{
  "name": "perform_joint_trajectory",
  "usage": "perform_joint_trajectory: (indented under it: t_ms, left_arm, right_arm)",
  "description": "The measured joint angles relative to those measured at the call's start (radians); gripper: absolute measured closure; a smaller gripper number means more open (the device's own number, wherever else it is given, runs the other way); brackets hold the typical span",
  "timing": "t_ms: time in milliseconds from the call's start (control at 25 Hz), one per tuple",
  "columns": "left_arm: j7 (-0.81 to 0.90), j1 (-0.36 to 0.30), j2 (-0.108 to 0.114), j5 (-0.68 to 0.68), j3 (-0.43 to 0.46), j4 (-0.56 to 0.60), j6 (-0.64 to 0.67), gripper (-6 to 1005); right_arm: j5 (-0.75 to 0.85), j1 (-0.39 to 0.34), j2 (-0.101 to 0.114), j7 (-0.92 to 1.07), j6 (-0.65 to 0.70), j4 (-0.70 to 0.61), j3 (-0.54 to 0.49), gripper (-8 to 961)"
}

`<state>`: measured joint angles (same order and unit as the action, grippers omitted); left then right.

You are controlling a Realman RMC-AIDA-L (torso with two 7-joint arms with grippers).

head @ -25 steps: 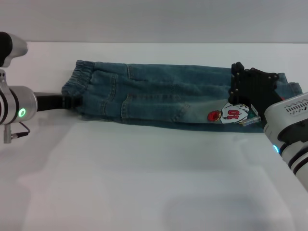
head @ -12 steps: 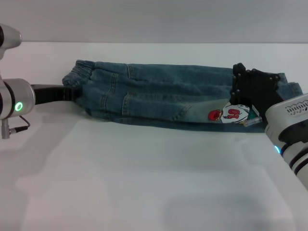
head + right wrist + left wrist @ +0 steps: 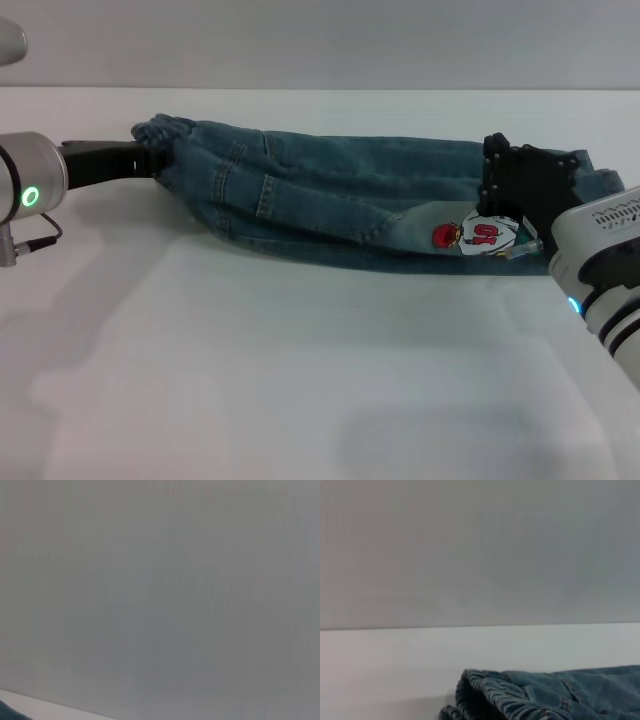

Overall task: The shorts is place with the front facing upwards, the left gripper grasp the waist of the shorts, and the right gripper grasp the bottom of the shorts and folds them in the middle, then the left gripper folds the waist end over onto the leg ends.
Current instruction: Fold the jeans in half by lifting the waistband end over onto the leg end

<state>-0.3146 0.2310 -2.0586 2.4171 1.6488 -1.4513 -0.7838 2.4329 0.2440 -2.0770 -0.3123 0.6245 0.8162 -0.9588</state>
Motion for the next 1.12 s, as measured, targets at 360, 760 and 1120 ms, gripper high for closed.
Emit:
perform_joint_trajectory:
  t_ms: [360,760,1120]
  left_arm:
    - [0.002,-0.005,-0.001,-0.007,0.006,-0.07,-0.041,773]
    - [0.018,-0.03,-0.001,-0.014,-0.002,-0.186,-0.064,832]
    - [0.04,-0.047,0.0,-0.014,-0.006,-0.296,-0.107,839]
  right_arm:
    - [0.0,0.063,-0.002,0.09,0.0,-0.084,0.017,954]
    - [0.0,0.117,-0.003,0.173,-0.008,-0.13,0.053,953]
    - [0.0,0.207,-0.007,0.295,-0.01,-0.205,0.137,953]
